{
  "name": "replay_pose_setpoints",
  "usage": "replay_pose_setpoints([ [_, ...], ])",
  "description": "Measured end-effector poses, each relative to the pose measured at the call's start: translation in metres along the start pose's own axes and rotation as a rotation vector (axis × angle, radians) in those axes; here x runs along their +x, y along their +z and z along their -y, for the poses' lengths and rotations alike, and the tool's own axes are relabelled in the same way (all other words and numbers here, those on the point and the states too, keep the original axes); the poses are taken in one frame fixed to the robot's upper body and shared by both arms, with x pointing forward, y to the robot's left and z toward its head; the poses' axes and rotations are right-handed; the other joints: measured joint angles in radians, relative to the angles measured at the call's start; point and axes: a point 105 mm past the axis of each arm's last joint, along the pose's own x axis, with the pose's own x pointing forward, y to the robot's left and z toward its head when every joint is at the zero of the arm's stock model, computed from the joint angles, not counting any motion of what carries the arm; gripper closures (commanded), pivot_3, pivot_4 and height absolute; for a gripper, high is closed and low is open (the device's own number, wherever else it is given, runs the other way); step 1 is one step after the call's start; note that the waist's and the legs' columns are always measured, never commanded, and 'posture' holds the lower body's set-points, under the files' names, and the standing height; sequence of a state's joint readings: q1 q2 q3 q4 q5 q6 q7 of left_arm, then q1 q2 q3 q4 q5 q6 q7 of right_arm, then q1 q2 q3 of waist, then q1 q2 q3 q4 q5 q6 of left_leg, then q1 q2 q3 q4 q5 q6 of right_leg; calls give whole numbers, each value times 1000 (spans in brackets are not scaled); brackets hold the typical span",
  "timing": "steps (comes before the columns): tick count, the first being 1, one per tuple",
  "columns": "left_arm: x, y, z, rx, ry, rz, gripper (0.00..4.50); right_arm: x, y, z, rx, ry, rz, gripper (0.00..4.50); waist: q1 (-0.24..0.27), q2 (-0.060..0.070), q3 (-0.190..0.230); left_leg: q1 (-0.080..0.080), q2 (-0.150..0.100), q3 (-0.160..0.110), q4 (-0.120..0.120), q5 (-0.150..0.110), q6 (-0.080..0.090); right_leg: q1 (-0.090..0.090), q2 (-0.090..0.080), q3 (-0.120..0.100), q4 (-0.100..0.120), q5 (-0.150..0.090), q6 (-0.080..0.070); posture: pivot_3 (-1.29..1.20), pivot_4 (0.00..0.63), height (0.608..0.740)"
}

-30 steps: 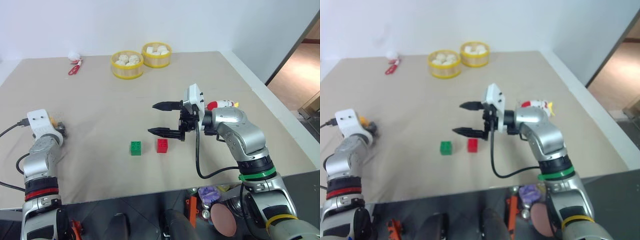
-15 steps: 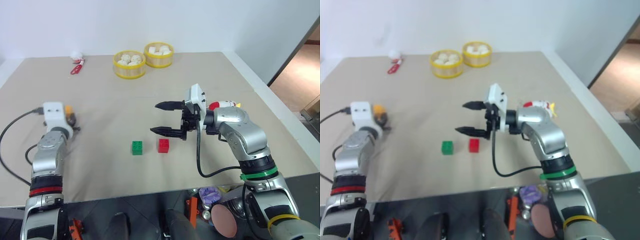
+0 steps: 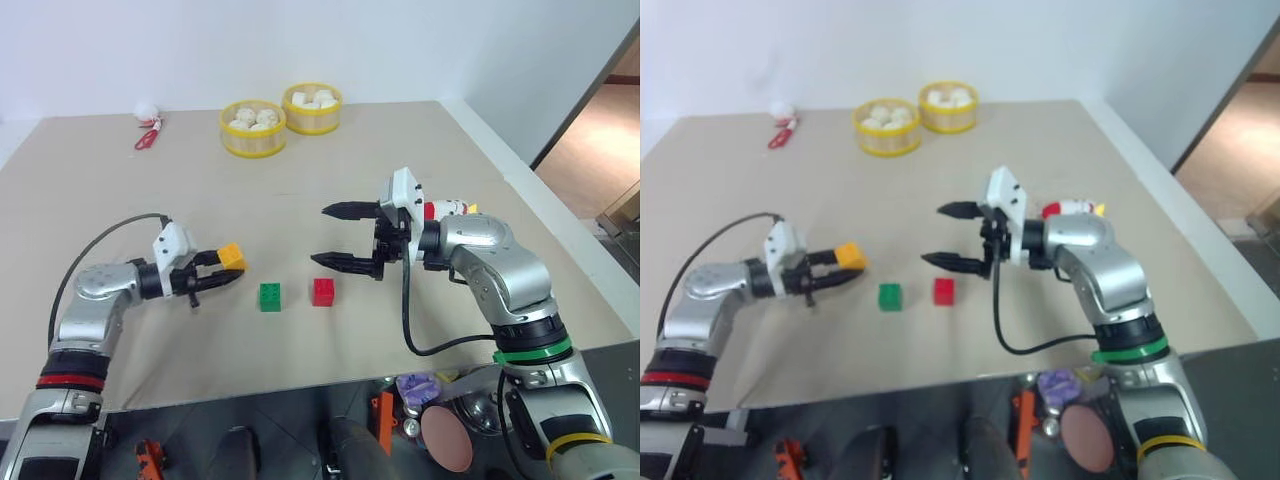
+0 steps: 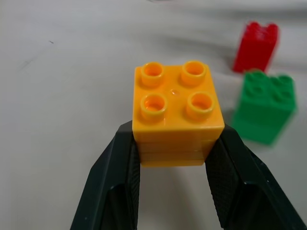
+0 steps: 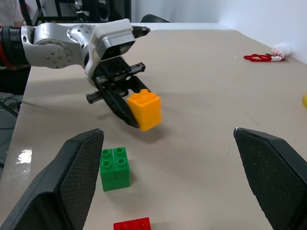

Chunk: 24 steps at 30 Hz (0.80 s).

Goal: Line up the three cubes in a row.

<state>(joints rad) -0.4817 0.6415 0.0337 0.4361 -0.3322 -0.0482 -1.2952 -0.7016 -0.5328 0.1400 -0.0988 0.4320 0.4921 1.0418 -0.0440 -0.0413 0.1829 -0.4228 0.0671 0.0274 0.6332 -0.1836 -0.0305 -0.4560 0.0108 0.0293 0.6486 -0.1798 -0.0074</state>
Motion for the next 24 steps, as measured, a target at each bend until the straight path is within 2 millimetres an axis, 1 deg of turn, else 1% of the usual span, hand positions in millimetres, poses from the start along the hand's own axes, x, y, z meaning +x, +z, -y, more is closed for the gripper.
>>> replay_pose_setpoints([
  [9,1,6,-1,54,-145,23,3181,-6,1,2,6,-36,3,0,1,0,0,-1,0,0,1,0,0,0,0,0,0,1,1,0,150,740],
  [13,2,-1,7,51,-219,-8,3181,-8,1,1,7,-42,-2,0,0,0,0,-1,0,0,1,0,0,-1,0,0,0,1,2,0,150,740],
  [18,-2,-14,13,40,-275,-51,3181,-10,1,3,4,-58,-11,0,0,0,0,-1,0,0,1,0,0,-1,0,0,0,1,1,0,150,740],
  [24,-8,-16,7,57,-261,-79,3181,-11,2,0,-2,-57,-10,0,0,0,0,-1,0,0,1,0,0,-1,0,0,0,1,1,0,150,740],
])
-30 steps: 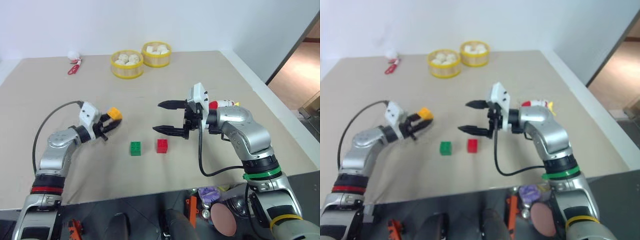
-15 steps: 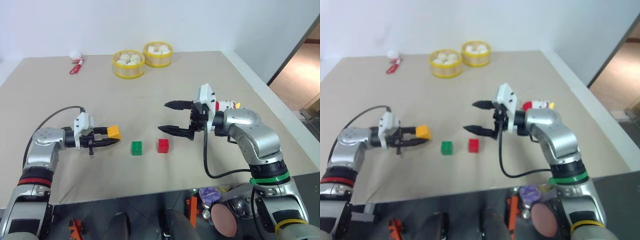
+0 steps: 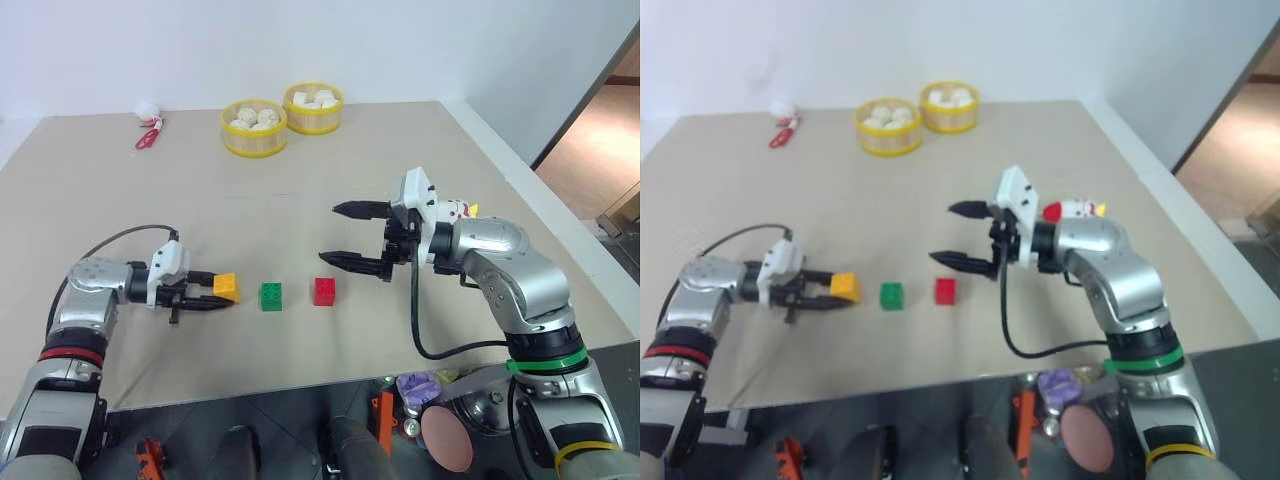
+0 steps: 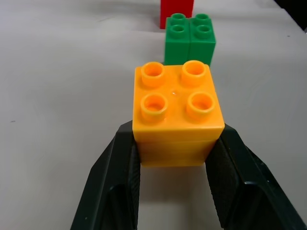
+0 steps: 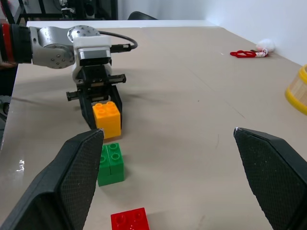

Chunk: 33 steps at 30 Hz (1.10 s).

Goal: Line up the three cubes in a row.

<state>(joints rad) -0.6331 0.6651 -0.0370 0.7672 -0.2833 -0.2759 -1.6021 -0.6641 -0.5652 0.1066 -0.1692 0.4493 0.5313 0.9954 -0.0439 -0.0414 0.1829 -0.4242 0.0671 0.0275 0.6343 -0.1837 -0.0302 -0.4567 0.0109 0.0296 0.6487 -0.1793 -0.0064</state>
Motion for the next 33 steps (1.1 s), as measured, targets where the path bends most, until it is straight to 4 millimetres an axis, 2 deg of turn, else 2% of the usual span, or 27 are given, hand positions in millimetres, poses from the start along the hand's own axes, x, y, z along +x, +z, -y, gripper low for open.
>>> replay_pose_setpoints([
  [13,-9,-11,8,-18,-8,-41,3181,-1,-3,-1,17,0,-3,0,0,0,0,0,0,0,0,0,0,0,0,0,0,0,0,0,150,740],
  [33,-5,-13,10,8,-16,-33,3181,-1,-3,-1,17,1,-4,0,1,0,0,0,0,0,0,0,0,0,0,0,0,0,0,0,150,740],
])
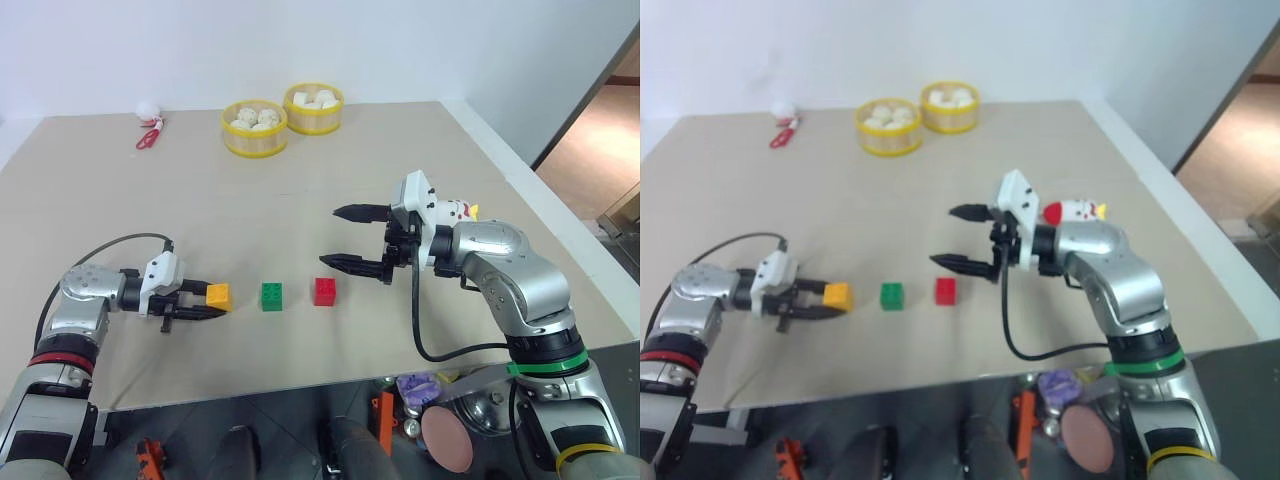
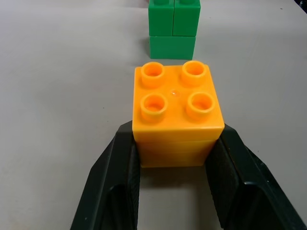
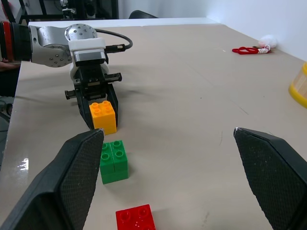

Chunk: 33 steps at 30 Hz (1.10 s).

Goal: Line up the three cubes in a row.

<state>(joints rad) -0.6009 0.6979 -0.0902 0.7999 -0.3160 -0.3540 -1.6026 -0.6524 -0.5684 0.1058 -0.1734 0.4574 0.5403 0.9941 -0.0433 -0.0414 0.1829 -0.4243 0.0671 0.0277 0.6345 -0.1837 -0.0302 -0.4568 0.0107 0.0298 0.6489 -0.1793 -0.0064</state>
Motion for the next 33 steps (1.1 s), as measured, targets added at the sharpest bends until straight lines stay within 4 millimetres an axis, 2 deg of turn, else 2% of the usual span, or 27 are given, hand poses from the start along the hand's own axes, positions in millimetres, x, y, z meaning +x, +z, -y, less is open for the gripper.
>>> replay_pose_setpoints([
  [4,0,0,0,0,0,0,3181,0,0,0,2,-1,-2,0,0,0,0,0,0,0,0,0,0,0,0,0,0,0,0,0,150,740],
  [6,0,0,0,-5,-1,0,2145,0,0,0,2,-2,-2,0,0,0,0,0,0,0,0,0,0,0,0,0,0,0,0,0,150,740],
  [12,5,-1,4,-38,-36,4,144,0,0,1,2,-11,-2,0,6,0,0,1,0,0,0,2,2,1,0,0,0,0,0,0,150,740],
  [13,5,-1,4,-37,-35,5,34,0,0,1,2,-11,-1,0,7,0,0,1,0,0,0,2,3,1,0,0,0,0,0,0,150,740],
  [20,-2,-4,8,-20,-26,-12,34,0,2,1,2,-1,5,0,5,0,0,1,0,0,1,3,5,1,0,0,0,1,-1,0,150,740],
  [27,-52,-14,-3,42,166,-156,34,1,8,1,-13,16,14,0,-3,0,0,2,1,0,-3,3,5,-1,2,-1,2,0,-3,0,150,740],
  [33,-71,-19,-11,20,373,-138,34,1,7,2,-6,30,13,0,-3,0,0,3,1,0,-2,3,6,-1,1,-1,3,1,-4,0,150,740],
])
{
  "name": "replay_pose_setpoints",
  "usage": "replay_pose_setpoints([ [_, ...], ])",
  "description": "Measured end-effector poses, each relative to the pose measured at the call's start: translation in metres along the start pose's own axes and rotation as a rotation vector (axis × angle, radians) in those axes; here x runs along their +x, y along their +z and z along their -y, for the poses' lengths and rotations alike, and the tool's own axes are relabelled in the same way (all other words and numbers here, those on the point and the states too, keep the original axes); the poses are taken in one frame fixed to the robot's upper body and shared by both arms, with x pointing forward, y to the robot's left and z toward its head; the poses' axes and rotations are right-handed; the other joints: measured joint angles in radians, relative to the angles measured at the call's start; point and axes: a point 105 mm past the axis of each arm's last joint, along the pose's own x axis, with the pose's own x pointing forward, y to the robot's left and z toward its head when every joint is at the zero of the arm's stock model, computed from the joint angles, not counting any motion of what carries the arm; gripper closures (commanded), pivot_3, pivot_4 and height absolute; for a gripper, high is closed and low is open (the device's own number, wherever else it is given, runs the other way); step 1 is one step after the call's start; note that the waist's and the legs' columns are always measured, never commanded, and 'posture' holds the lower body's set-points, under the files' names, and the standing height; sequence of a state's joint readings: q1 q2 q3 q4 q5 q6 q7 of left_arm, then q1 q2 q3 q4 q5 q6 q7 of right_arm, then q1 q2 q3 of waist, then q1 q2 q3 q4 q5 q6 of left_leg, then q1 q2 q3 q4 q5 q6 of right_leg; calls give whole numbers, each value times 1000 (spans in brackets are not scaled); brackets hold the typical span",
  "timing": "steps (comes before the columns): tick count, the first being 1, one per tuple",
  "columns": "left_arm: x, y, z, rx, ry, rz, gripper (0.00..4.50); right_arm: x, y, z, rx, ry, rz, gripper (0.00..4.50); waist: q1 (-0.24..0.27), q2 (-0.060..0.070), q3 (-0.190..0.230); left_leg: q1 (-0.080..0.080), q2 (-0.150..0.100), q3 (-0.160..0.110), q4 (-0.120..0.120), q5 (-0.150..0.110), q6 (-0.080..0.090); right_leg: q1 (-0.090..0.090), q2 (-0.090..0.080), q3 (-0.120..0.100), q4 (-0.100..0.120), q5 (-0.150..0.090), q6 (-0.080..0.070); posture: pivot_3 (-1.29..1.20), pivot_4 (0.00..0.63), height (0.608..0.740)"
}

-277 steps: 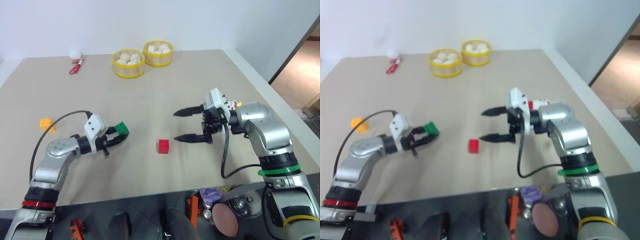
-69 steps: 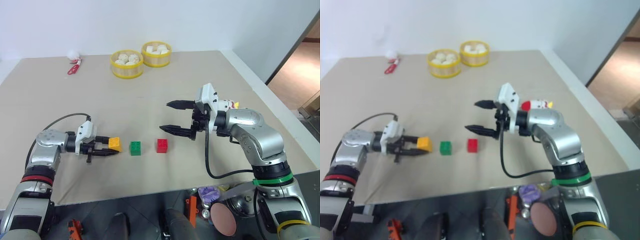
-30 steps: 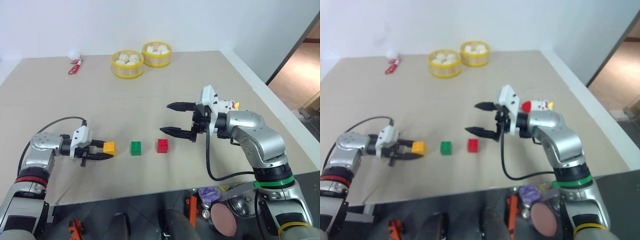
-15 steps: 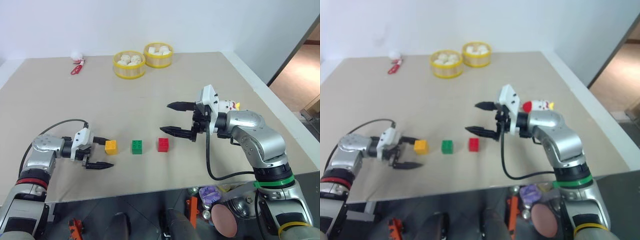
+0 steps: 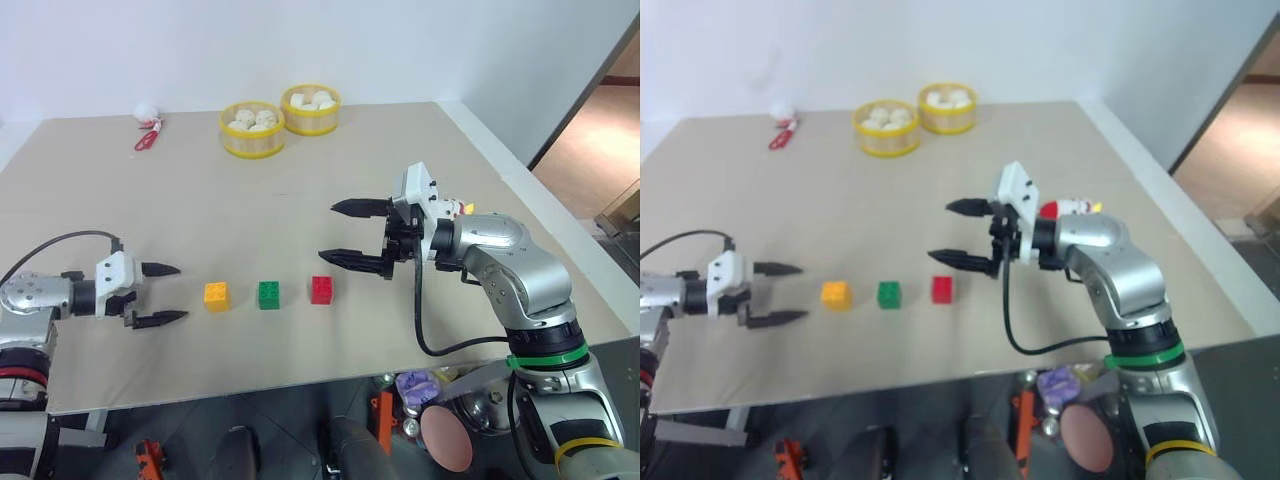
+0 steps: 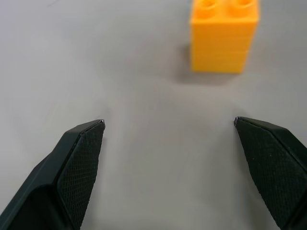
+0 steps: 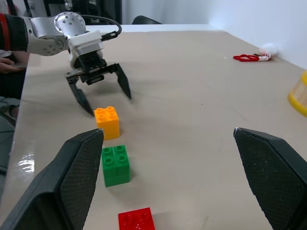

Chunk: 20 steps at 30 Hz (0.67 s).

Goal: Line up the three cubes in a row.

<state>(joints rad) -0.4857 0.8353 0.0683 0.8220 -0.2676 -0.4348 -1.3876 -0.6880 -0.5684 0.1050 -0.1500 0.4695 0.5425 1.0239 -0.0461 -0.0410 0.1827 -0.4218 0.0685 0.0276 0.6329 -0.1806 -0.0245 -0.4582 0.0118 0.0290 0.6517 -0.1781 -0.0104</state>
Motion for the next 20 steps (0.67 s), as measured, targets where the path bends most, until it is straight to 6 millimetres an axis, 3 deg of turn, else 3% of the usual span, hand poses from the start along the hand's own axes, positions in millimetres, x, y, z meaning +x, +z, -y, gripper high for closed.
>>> replay_pose_setpoints([
  [6,-15,18,-15,-208,320,133,34,-6,-3,12,8,-43,-6,0,2,0,0,-1,1,2,0,0,0,0,-2,0,0,0,0,0,150,740],
  [10,-28,22,-25,-428,738,266,34,-23,-9,36,5,-234,-21,0,3,-1,-1,-2,0,2,-1,-1,-2,1,-3,0,-2,1,6,0,150,740],
  [15,-37,-1,5,-627,990,236,34,-55,-56,62,162,-584,-73,0,3,-3,-2,-1,-1,2,0,-3,-5,1,-1,3,-2,1,7,0,150,740],
  [20,-21,10,17,-681,1020,282,34,-75,-82,71,272,-834,-42,0,2,-3,-2,2,-1,1,1,-2,-4,4,0,4,-2,0,5,0,150,740],
])
